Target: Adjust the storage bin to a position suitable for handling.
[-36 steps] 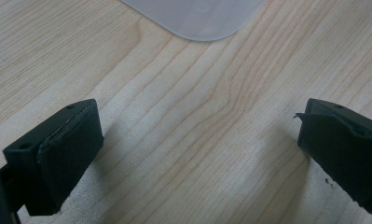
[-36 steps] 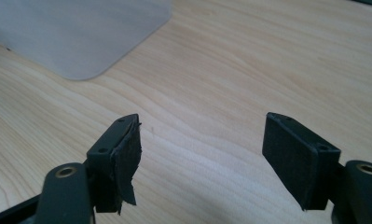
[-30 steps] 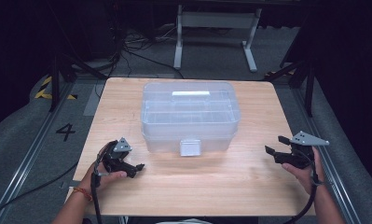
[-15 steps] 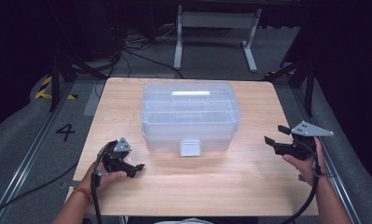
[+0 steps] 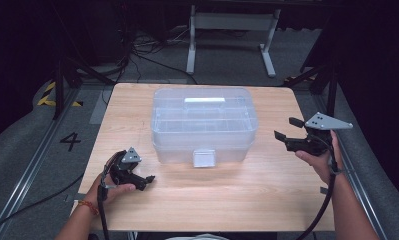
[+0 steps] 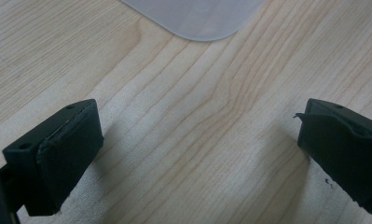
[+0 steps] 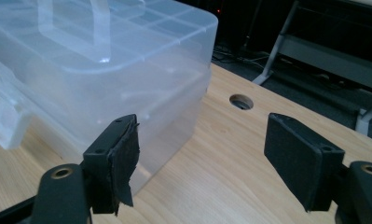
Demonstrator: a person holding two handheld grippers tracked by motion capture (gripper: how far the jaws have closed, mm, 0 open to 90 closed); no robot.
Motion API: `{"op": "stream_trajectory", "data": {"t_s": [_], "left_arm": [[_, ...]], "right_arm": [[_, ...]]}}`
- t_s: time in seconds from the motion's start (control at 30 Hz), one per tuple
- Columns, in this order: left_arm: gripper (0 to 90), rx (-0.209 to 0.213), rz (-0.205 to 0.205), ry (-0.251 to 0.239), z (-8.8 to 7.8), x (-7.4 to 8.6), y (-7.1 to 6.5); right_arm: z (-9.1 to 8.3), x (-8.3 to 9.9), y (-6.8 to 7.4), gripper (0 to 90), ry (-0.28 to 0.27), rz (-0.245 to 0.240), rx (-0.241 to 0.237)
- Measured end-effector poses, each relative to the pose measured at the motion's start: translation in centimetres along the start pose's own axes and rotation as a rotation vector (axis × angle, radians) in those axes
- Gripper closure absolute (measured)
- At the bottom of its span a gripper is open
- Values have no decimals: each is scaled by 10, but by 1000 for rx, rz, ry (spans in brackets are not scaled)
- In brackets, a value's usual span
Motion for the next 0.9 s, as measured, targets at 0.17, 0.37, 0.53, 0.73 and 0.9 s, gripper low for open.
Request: {"op": "stream_trajectory", "data": {"t_s": [0.17,0.37,0.53,0.73,0.9], "left_arm": [[4,-2,-2,0,0,0,0],[4,-2,-3,0,0,0,0],[4,-3,-2,-1,0,0,0],[4,-2,-2,0,0,0,0],[4,-2,-2,0,0,0,0]], "right_arm": [[11,-12,5,274,-7,-10,-19],[23,-26,13,261,-20,-27,-37],[34,-35,20,261,-25,-38,-50],[44,-44,28,272,-26,-55,-75],[53,-49,35,275,-22,-64,-87]]}}
Point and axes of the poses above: each handheld gripper's, and its own axes: z roughly forward along the jaws, x roughly out of its underside, y roughly to its left, the point moved 4 cm from there along z, roughly forward along the jaws, and after that the axes turned 7 degrees about -y, right-handed, at the moved point
